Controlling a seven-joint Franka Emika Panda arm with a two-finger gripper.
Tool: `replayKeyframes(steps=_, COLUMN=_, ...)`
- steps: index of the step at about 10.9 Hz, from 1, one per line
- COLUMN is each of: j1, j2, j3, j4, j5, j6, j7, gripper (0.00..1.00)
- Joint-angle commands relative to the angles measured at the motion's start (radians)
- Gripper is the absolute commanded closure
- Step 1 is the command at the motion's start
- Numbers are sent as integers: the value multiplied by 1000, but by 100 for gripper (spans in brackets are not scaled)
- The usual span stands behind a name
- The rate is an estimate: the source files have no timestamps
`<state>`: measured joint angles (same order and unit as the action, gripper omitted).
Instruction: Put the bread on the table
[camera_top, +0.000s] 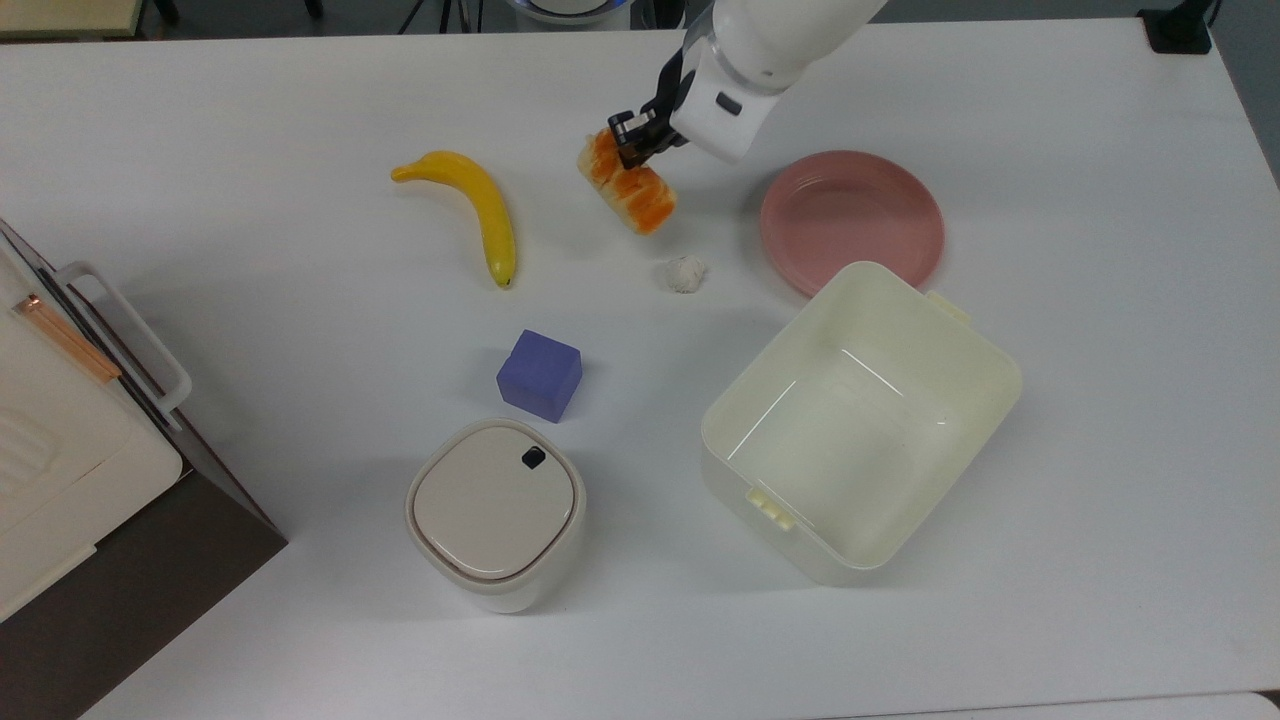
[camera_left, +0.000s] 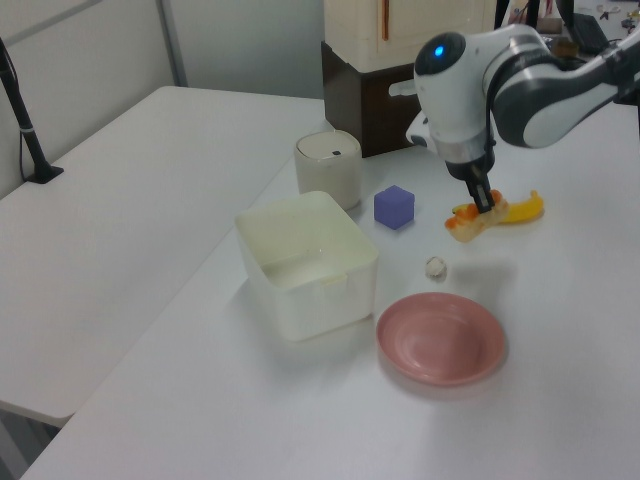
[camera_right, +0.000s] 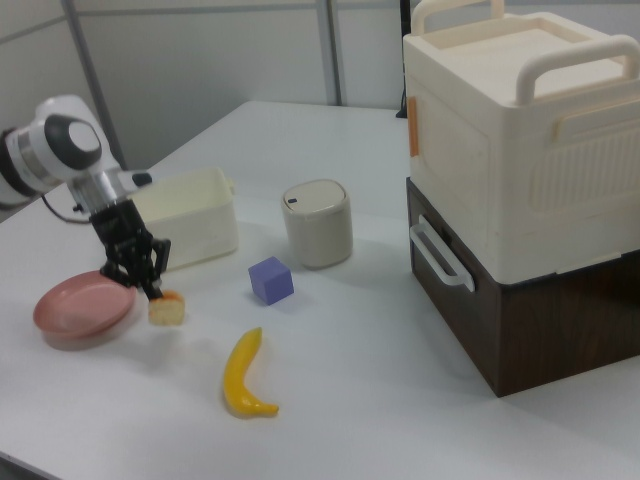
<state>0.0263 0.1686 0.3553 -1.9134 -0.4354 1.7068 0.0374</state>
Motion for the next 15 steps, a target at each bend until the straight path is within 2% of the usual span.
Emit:
replayKeyframes(steps=1, j1=29, j2=-23, j3=1, j4=-90, j5=-66, j6=-13, j7=-13, gripper=100)
replayKeyframes(steps=2, j1=26, j2=-20, j3=1, j4=-85, j5=-66, j6=-13, j7=-11, gripper=100)
replayKeyframes(steps=3, j1=26, j2=-20, j3=1, j4=-79, j5=-65, j6=-28, j7=-2, gripper=38)
replayKeyframes(steps=4, j1=27, j2=-23, j3=1, j4=-72, j5=-65, j6=-56, j7=-4, gripper=0)
replayKeyframes(steps=6, j1=18, j2=-32, j3=-1, j4=29, j5=-48, j6=-81, j7=56, gripper=0)
replayKeyframes(steps=7, j1=5, j2=-37, j3=-16, j4=113, j5=-37, j6=-91, j7=70, gripper=0)
replayKeyframes(steps=8, j1=-14, j2=-37, j3=-72, j4=222, j5=51, j6=-146, j7=70, gripper=0)
replayKeyframes(steps=9, j1=-19, j2=-41, j3=-154, j4=320, j5=157, j6=-176, j7=59, gripper=0)
replayKeyframes(steps=10, j1=-22, j2=-58, j3=-250, j4=374, j5=232, j6=-185, j7=59, gripper=0)
replayKeyframes(steps=11, j1=-25, j2=-67, j3=-316, j4=414, j5=300, j6=-184, j7=65, gripper=0)
replayKeyframes(steps=12, j1=-29, j2=-67, j3=-376, j4=450, j5=322, j6=-176, j7=64, gripper=0)
replayKeyframes(steps=13, j1=-29, j2=-64, j3=-413, j4=462, j5=325, j6=-159, j7=62, gripper=0)
replayKeyframes(steps=14, j1=-29, j2=-67, j3=-433, j4=471, j5=328, j6=-68, j7=78, gripper=0)
replayKeyframes(steps=15, j1=-25, j2=-66, j3=-459, j4=470, j5=377, j6=-6, j7=149, gripper=0)
